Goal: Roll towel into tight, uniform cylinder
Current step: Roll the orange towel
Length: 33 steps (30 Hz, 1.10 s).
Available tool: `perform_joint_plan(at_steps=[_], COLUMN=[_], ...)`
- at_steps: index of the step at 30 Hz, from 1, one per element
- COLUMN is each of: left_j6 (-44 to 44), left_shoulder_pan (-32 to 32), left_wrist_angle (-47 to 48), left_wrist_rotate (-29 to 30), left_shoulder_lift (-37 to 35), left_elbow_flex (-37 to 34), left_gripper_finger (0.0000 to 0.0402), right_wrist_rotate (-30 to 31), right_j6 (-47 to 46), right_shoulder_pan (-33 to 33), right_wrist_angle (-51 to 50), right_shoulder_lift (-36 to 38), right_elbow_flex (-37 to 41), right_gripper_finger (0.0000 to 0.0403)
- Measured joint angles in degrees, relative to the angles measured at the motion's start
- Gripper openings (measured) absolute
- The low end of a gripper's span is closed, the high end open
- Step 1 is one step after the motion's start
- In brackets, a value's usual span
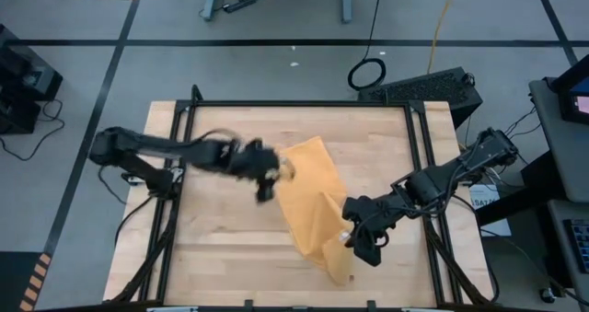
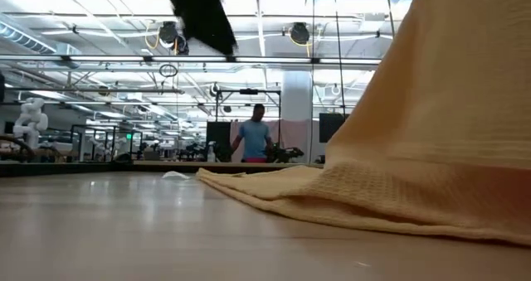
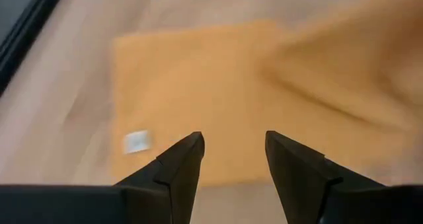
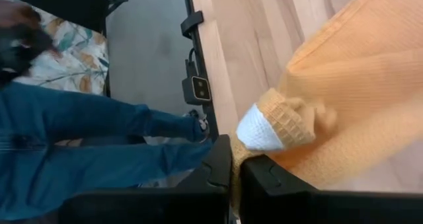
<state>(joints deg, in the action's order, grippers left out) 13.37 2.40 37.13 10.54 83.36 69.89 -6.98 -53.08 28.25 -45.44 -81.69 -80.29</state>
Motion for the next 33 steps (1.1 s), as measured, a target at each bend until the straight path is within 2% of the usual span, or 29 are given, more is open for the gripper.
perform_joint_plan(at_steps=[5, 8, 11, 18, 25, 28, 33], left_j6=[1.05, -0.20, 1.38, 3.88, 4.00, 3.03, 3.15], left_shoulder_pan=[-14.77, -20.38, -23.72, -24.93, -24.92, -24.79, -24.64], left_wrist_angle=[0.96, 0.87, 0.99, 0.13, -0.33, -0.51, 0.30], left_wrist_rotate=[-8.40, -13.67, -14.27, -14.61, -13.46, -13.40, -14.47], left_shoulder_lift=[10.35, 17.03, 22.16, 27.27, 28.79, 28.89, 28.98], left_elbow_flex=[0.02, -0.03, -0.03, -0.01, 0.27, 0.22, 0.99], left_gripper_finger=[0.0179, 0.0179, 0.0180, 0.0180, 0.0178, 0.0152, 0.0077], right_wrist_rotate=[0.11, 1.40, 2.39, 2.67, 2.68, 2.68, 2.66], right_j6=[0.20, 0.33, 1.01, 3.12, 3.78, 4.44, 4.85], right_shoulder_pan=[0.02, 0.02, 0.00, 0.00, 0.00, 0.00, 0.00], right_wrist_angle=[0.10, 0.12, 0.16, 0.00, -0.50, -0.53, -0.67], right_shoulder_lift=[0.00, 0.00, 0.00, 0.00, 0.00, -0.02, -0.02], right_elbow_flex=[0.00, 0.00, 0.00, 0.00, 0.00, 0.00, 0.00], right_gripper_finger=[0.0000, 0.0000, 0.0000, 0.0000, 0.0000, 0.0000, 0.0000])
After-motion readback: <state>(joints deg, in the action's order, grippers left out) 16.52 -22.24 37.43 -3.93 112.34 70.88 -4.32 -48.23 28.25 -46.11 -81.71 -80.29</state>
